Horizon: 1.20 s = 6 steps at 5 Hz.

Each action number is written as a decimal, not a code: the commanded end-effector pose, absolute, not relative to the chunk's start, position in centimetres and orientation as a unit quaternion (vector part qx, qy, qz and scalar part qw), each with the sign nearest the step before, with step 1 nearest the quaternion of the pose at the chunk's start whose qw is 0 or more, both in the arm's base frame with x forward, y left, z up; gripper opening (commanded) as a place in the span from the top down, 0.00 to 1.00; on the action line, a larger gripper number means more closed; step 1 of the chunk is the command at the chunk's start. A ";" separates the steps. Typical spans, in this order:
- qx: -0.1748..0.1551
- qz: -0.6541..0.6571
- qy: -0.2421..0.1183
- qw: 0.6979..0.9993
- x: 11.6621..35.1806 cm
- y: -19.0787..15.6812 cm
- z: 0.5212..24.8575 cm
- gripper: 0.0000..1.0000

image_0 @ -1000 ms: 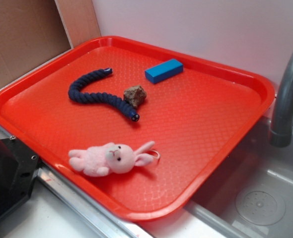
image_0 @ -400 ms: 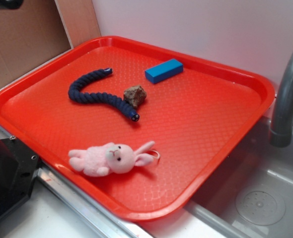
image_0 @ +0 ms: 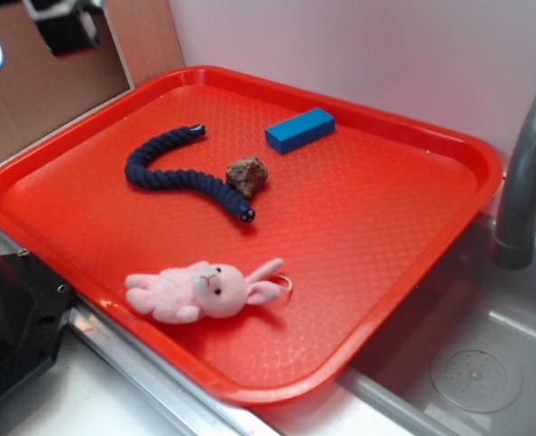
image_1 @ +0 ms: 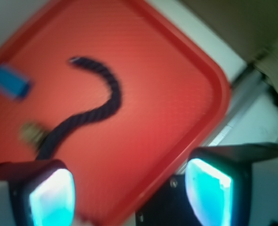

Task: Grab the blue rope.

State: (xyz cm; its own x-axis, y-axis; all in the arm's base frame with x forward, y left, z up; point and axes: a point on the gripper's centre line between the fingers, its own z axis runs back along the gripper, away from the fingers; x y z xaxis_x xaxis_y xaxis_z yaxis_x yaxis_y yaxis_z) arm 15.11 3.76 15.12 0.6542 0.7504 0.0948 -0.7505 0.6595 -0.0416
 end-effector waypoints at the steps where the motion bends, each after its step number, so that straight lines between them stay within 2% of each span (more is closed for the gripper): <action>1: 0.024 0.551 -0.087 0.830 17.6 6.3 8.6 0.00; 2: 0.039 0.552 -0.094 0.827 18.7 7.1 5.5 0.00; 3: 0.030 0.557 -0.069 0.827 19.0 8.3 2.7 0.00; 4: 0.027 0.561 -0.073 0.824 18.7 8.6 1.6 0.31; 5: 0.028 0.544 -0.079 0.835 18.7 8.5 1.1 1.00; 6: 0.032 0.464 -0.042 0.884 19.2 8.3 1.8 1.00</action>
State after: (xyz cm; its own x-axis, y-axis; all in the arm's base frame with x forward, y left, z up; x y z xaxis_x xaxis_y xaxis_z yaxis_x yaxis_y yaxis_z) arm 20.00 7.89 1.49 0.5668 0.8187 0.0918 -0.8232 0.5672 0.0244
